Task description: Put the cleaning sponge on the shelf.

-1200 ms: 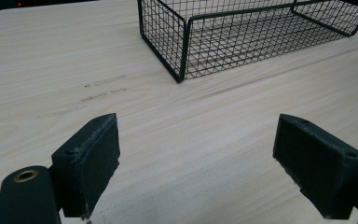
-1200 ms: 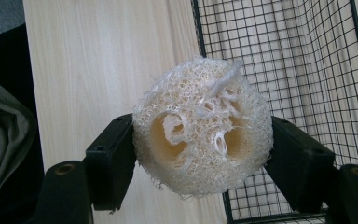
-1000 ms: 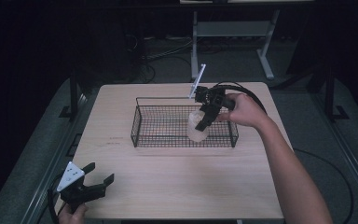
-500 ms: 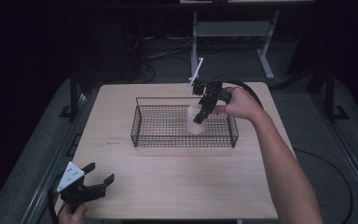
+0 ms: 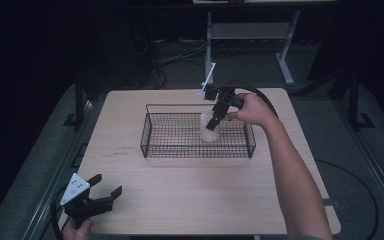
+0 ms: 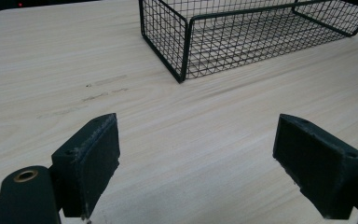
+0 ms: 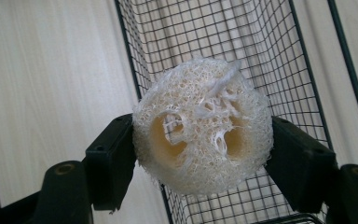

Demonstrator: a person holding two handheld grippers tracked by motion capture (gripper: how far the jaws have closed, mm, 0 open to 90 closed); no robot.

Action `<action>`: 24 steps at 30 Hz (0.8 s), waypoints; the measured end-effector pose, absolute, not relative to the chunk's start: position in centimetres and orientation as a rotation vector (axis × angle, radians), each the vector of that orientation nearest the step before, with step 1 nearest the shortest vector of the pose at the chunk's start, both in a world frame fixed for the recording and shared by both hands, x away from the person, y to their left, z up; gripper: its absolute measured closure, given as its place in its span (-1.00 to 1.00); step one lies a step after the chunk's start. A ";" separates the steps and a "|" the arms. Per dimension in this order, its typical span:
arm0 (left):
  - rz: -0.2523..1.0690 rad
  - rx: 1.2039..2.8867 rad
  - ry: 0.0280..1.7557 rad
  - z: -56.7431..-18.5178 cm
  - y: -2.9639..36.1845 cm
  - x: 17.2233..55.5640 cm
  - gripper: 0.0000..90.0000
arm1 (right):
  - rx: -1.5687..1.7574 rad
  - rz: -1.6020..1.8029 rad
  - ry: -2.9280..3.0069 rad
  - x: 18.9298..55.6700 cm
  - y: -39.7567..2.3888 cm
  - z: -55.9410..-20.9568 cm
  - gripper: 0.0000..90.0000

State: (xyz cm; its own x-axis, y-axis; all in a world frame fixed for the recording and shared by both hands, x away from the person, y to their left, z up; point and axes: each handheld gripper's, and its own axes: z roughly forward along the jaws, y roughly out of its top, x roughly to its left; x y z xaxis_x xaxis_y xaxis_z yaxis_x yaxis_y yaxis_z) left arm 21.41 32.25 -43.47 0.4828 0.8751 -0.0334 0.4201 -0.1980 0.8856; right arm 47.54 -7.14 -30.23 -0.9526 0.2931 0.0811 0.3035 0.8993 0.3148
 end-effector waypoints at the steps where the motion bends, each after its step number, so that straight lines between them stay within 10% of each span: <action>1: 0.618 1.811 1.092 -43.5 32.2 21.4 -0.69 | -0.487 -0.525 -3.025 47.8 -7.3 -30.4 -0.37; 24: 0.612 1.826 1.083 -43.6 31.9 21.5 -0.69 | -0.557 -0.498 -3.017 49.8 -7.2 -32.8 -0.37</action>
State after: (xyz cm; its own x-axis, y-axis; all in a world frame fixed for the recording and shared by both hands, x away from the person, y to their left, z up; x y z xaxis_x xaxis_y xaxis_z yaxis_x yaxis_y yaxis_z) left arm 21.55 31.91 -43.61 0.4939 0.8691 -0.0281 0.4242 -0.2125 0.8803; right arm 49.75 -7.16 -32.75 -0.9353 0.3423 0.0898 0.3530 0.8846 0.3047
